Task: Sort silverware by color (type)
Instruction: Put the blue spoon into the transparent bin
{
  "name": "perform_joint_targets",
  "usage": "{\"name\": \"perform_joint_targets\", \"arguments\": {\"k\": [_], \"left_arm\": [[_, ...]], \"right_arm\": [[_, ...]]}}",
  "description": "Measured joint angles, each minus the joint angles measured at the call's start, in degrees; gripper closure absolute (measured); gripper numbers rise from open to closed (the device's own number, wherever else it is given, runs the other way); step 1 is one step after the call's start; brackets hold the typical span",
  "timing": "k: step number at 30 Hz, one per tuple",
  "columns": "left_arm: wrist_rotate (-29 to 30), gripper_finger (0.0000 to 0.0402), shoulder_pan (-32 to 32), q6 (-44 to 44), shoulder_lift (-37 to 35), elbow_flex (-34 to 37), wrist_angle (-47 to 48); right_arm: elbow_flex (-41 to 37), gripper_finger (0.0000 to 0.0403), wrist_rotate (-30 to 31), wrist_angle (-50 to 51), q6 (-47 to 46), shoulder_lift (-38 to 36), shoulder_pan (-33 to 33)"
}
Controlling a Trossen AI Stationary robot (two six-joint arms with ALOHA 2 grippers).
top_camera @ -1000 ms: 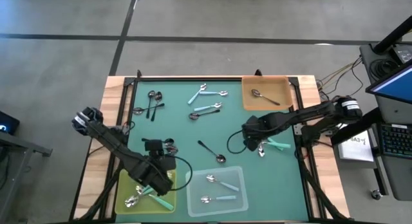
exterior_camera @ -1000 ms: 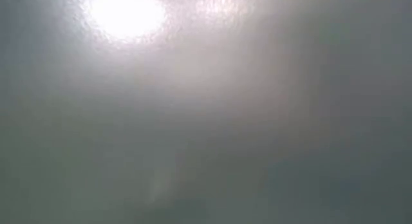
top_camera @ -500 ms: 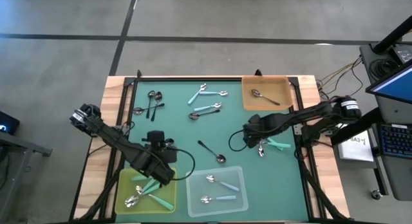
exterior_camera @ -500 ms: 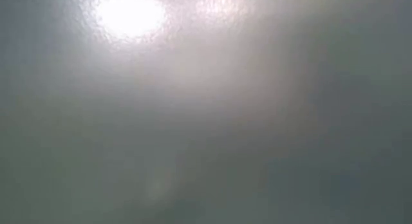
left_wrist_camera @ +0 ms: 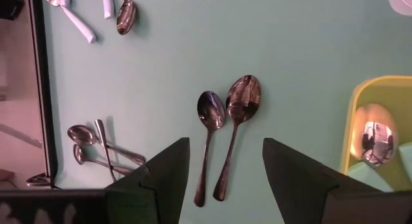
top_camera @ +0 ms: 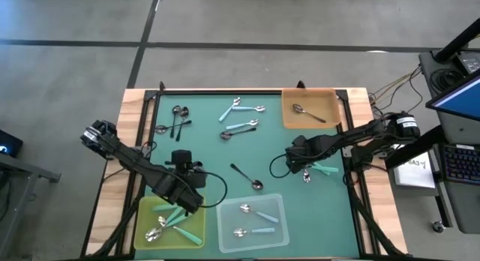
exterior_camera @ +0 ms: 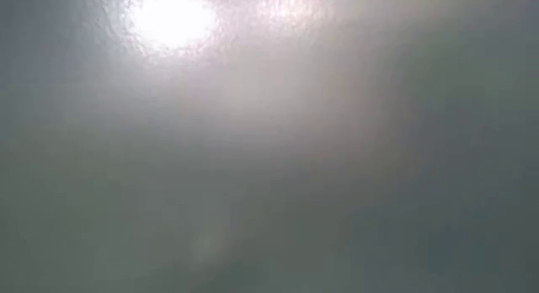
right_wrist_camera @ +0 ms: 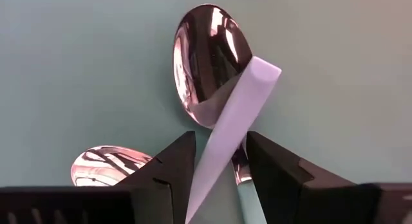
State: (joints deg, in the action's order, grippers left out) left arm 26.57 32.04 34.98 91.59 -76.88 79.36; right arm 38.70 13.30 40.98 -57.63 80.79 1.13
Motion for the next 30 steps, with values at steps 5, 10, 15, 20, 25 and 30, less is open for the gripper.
{"name": "perform_joint_targets", "arguments": {"k": [5, 10, 15, 20, 25, 30], "left_arm": [[1.08, 0.0220, -0.06, 0.77, 0.00, 0.04, -0.25], [5.90, 0.0220, -0.06, 1.67, 0.00, 0.09, -1.23], [11.41, 0.0220, -0.70, 2.81, -0.14, 0.09, -1.56], [14.34, 0.0220, -3.10, 8.47, -0.60, 0.09, -3.12], [21.45, 0.0220, -4.06, 11.67, -0.66, 0.55, -9.67], [30.53, 0.0220, -4.96, 10.21, -0.66, 3.36, -24.65]], "right_arm": [[0.44, 0.0307, -0.02, -0.31, 1.66, 0.04, -0.02], [0.71, 0.0371, 0.17, -0.68, 3.71, -0.38, -0.02], [2.16, 0.0378, 0.47, -0.59, 6.95, -1.92, -0.20], [5.19, 0.0378, 0.42, -0.65, 11.64, -5.15, -0.37], [7.20, 0.0378, 0.46, -2.95, 16.72, -8.86, -0.31], [7.43, 0.0378, 0.30, -16.24, 26.65, -11.23, -0.30]]}}
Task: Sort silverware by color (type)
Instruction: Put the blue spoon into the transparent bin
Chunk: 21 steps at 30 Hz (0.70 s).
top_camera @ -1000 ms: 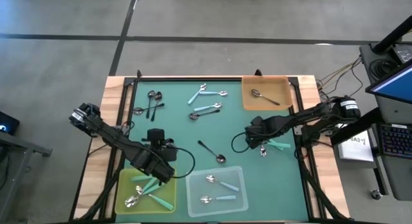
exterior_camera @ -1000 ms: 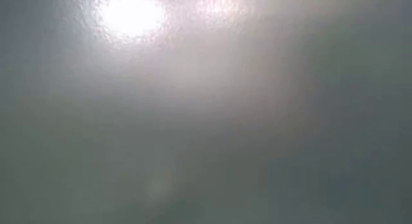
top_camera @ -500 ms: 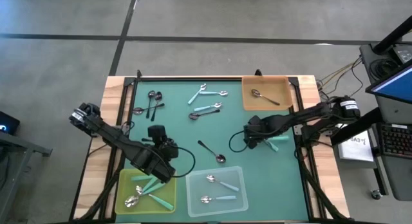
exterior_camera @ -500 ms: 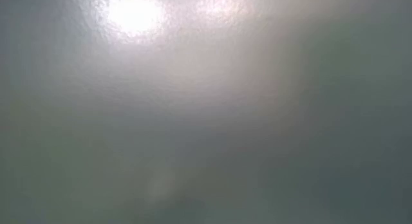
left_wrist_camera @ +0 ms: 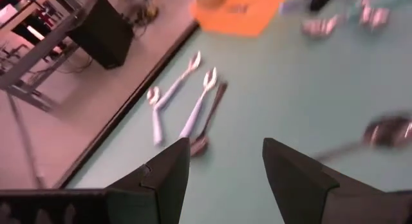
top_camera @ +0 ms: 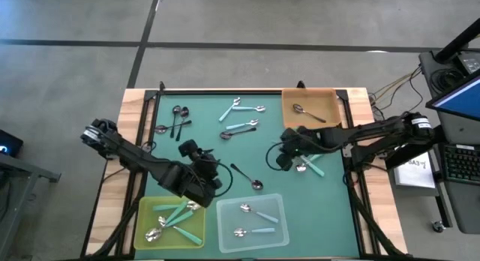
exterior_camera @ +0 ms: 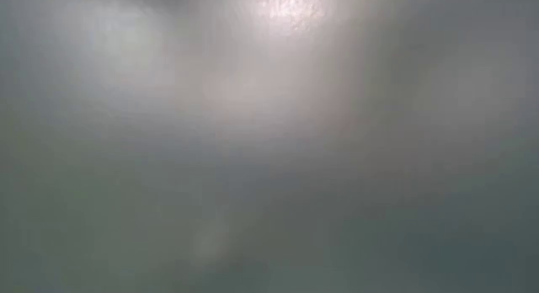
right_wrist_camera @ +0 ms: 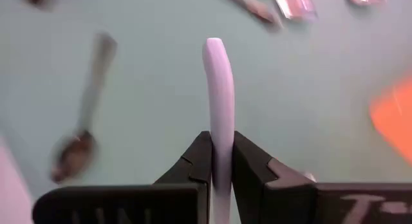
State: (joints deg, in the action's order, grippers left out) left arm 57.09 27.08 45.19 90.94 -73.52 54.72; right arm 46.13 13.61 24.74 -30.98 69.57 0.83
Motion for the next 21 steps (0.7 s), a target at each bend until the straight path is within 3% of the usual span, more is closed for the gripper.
{"name": "perform_joint_targets", "arguments": {"k": [9, 14, 17, 21], "left_arm": [[8.67, 0.0220, -0.87, -2.65, 0.00, 10.09, -32.09], [18.10, 0.0220, -1.30, -6.93, -0.09, 16.62, -50.69], [23.50, 0.0220, -2.11, -4.45, -1.80, 19.64, -53.81], [18.94, 0.0220, -5.03, 3.58, -6.08, 24.06, -55.72]], "right_arm": [[0.00, 0.0378, -4.02, -25.83, 19.10, 0.95, 0.03], [-0.02, 0.0378, -5.11, -33.54, 23.98, 3.22, 0.03], [-0.02, 0.0376, -5.05, -35.29, 25.06, 4.78, -0.13], [-0.02, 0.0371, -5.04, -37.46, 24.67, 6.84, -0.43]]}}
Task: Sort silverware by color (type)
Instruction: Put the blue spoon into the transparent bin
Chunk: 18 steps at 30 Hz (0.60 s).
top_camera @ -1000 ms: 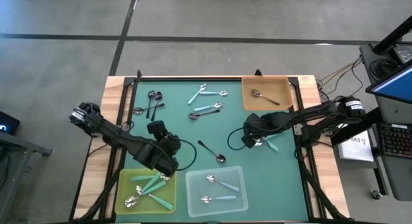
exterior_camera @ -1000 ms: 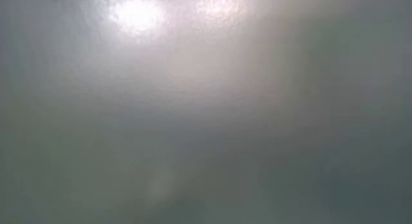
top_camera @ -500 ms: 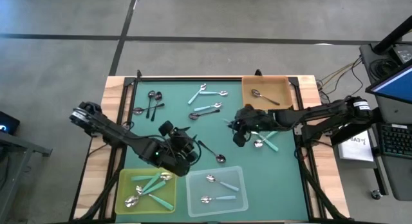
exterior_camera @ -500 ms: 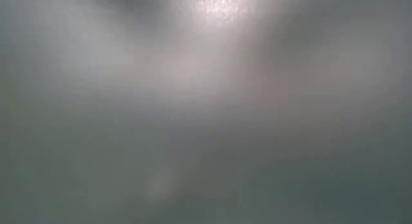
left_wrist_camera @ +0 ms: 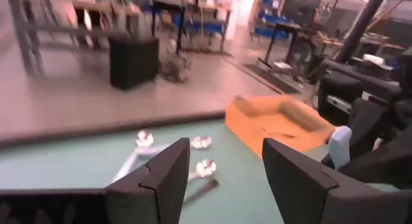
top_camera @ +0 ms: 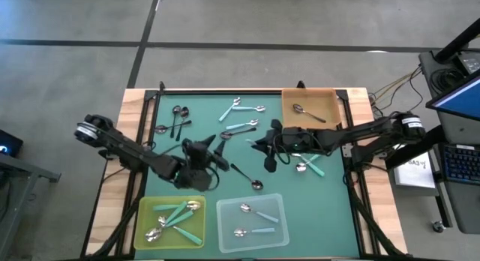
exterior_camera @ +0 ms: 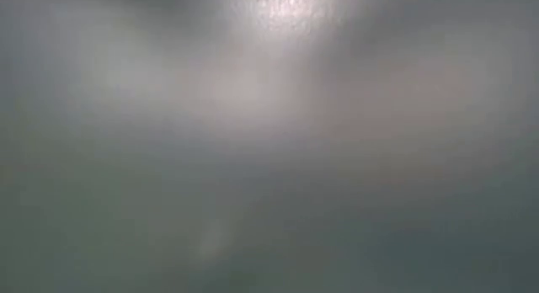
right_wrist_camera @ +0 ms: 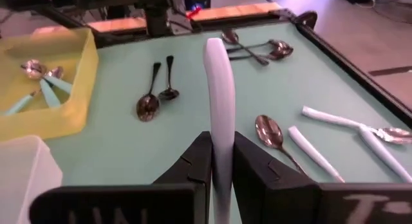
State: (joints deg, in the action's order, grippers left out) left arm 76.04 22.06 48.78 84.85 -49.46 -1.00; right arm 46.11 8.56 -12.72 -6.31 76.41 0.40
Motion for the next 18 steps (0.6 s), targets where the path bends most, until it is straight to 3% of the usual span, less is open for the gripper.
{"name": "perform_joint_targets", "arguments": {"k": [2, 4, 7, 9, 10, 13, 18], "left_arm": [[-4.58, 0.0220, -1.32, -0.57, -1.44, 2.74, -3.58], [-12.27, 0.0220, -3.14, -7.36, -2.46, 4.94, -11.58], [-32.34, 0.0220, -5.93, -22.27, -2.79, 8.15, -24.19], [-47.86, 0.0220, -7.37, -26.61, -2.19, 9.23, -31.14], [-52.78, 0.0220, -7.77, -27.18, -1.91, 9.42, -33.65], [-55.66, 0.0220, -8.35, -29.06, -0.91, 8.77, -36.48], [-52.32, 0.0223, -8.21, -29.33, -0.72, 5.22, -26.03]], "right_arm": [[0.09, 0.0371, 0.01, -0.89, -0.04, 1.36, -0.06], [0.31, 0.0372, -0.01, -1.71, -0.02, 2.36, -0.06], [1.42, 0.0373, -0.01, -3.43, 0.04, 3.67, -0.06], [2.25, 0.0373, 0.27, -3.32, -0.04, 4.44, -0.05], [2.63, 0.0373, 0.45, -3.43, -0.05, 4.71, -0.06], [3.17, 0.0373, 0.48, -3.08, -0.37, 4.98, -0.06], [3.34, 0.0373, 0.52, -3.30, -1.22, 4.80, -0.04]]}}
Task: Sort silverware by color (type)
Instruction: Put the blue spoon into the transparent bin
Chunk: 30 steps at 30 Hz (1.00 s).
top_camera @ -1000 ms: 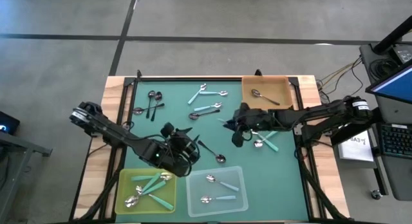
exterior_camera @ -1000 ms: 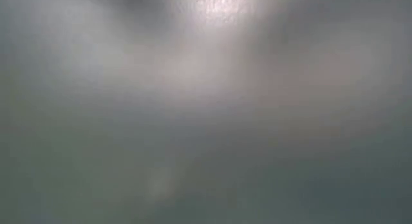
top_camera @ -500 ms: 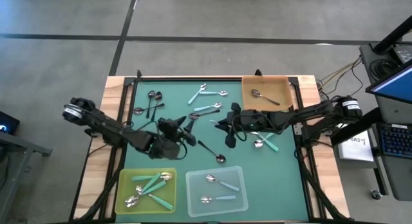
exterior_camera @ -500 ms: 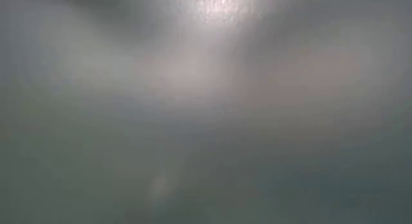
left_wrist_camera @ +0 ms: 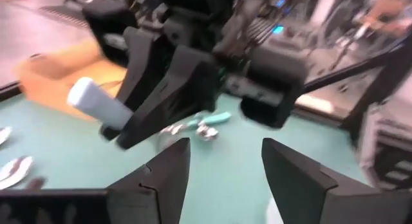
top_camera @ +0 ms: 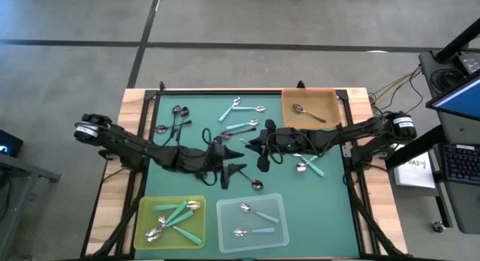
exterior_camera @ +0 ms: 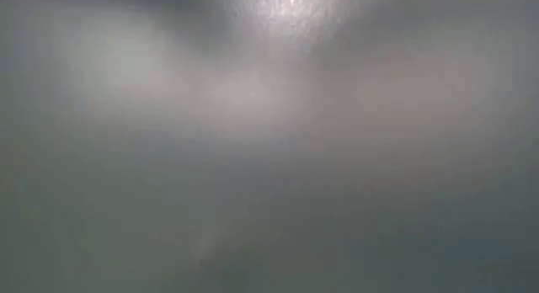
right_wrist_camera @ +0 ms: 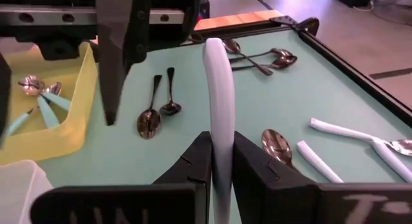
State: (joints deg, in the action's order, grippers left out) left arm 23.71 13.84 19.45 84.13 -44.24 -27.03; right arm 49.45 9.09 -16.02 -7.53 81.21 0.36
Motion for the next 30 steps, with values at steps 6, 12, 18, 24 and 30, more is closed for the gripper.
{"name": "perform_joint_targets", "arguments": {"k": [6, 12, 18, 24, 30], "left_arm": [[7.14, 0.0224, 0.77, -0.97, 0.27, -3.00, 8.31], [12.53, 0.0224, 1.36, -1.58, 0.04, -2.93, 10.69], [13.32, 0.0224, 1.36, -3.98, -0.26, -2.93, 9.98], [10.12, 0.0230, 1.36, -7.28, -0.07, -2.91, 6.21], [7.17, 0.0261, 1.38, -7.96, 0.71, -2.87, 4.89]], "right_arm": [[0.00, 0.0374, 0.07, 0.05, -1.51, -0.16, 0.64], [0.00, 0.0374, -0.10, 0.16, -1.88, -0.17, 3.29], [0.00, 0.0374, -0.14, 0.27, -2.73, -0.15, 5.58], [-0.01, 0.0374, -0.35, -1.15, -2.24, -0.13, 6.14], [-0.04, 0.0374, -0.55, -2.15, -1.54, -0.09, 6.40]]}}
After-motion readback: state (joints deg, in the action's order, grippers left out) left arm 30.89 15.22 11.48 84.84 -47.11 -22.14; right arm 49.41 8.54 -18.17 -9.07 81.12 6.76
